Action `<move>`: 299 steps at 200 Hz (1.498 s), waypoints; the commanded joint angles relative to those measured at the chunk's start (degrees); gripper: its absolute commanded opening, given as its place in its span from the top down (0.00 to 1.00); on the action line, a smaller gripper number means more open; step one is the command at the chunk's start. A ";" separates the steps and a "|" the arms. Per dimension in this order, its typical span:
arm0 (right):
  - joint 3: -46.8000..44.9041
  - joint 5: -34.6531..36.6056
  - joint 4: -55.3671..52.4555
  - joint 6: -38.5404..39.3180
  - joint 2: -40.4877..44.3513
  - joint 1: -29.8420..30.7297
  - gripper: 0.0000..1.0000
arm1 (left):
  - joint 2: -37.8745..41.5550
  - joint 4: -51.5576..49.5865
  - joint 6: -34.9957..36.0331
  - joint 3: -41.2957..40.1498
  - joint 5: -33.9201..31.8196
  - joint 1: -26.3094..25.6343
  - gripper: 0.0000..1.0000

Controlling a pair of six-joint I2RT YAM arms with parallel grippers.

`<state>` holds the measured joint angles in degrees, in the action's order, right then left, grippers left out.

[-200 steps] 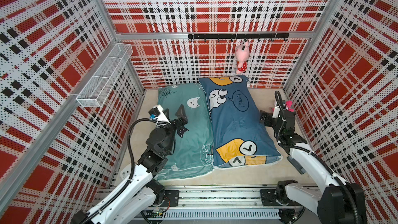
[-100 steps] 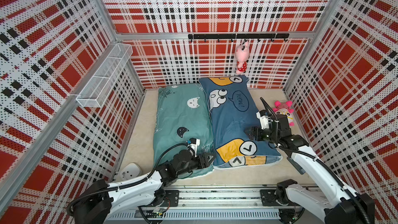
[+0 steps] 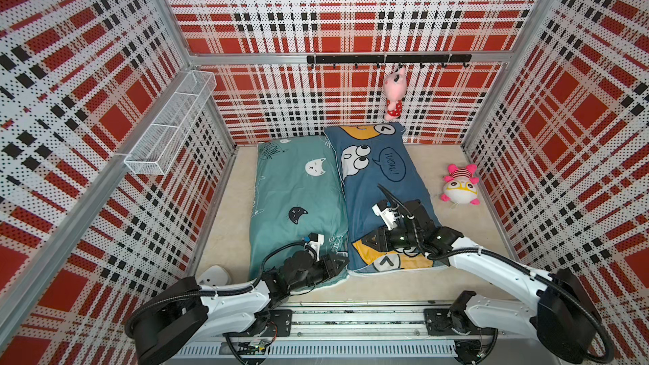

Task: Zip up pillowcases
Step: Adjust the pillowcase at the center of the board, then pick up the pillowcase from the center of the board.

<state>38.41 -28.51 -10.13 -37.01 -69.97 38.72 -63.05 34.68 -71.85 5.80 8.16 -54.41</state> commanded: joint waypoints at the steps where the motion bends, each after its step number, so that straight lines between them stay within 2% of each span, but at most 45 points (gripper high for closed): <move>1: 1.20 5.05 0.11 -0.32 -2.60 -1.35 0.72 | -2.21 5.03 -0.44 0.54 0.29 -0.04 0.57; 46: -0.56 6.67 -1.16 3.38 -5.48 -12.00 0.73 | -8.90 12.36 -1.31 0.88 0.51 -0.69 0.48; 93: -0.14 5.15 -0.43 6.94 -9.30 -17.37 0.73 | -17.63 22.59 -4.63 0.90 -0.33 -2.93 0.48; 141: -0.01 3.21 1.07 6.60 -10.35 -18.24 0.73 | -28.07 32.25 -9.36 3.69 -0.08 -5.89 0.59; 171: 0.09 3.30 0.89 6.93 -9.97 -18.39 0.73 | -33.32 35.53 -13.49 2.96 -3.73 -6.82 0.65; 191: 0.00 3.38 0.18 7.29 -9.23 -18.72 0.73 | -34.56 39.63 -15.84 0.69 -6.45 -6.85 0.58; 209: -0.09 3.38 -0.46 7.70 -8.78 -19.11 0.73 | -34.11 39.17 -15.86 0.37 -7.55 -6.93 0.58; 229: -0.48 3.38 -0.50 7.75 -8.39 -19.19 0.73 | -34.02 37.07 -15.51 0.83 -8.41 -6.80 0.52; 271: -1.14 3.42 -0.20 7.40 -7.05 -19.21 0.73 | -37.61 37.48 -16.57 2.64 -8.99 -6.90 0.53; 299: -1.24 3.24 -0.33 7.31 -6.49 -19.30 0.73 | -39.81 39.66 -18.05 2.96 -10.23 -6.93 0.57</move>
<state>38.00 -29.47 -10.37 -30.04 -77.41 20.82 -100.99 71.79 -88.66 7.90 -0.12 -61.12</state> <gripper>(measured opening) 0.270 0.441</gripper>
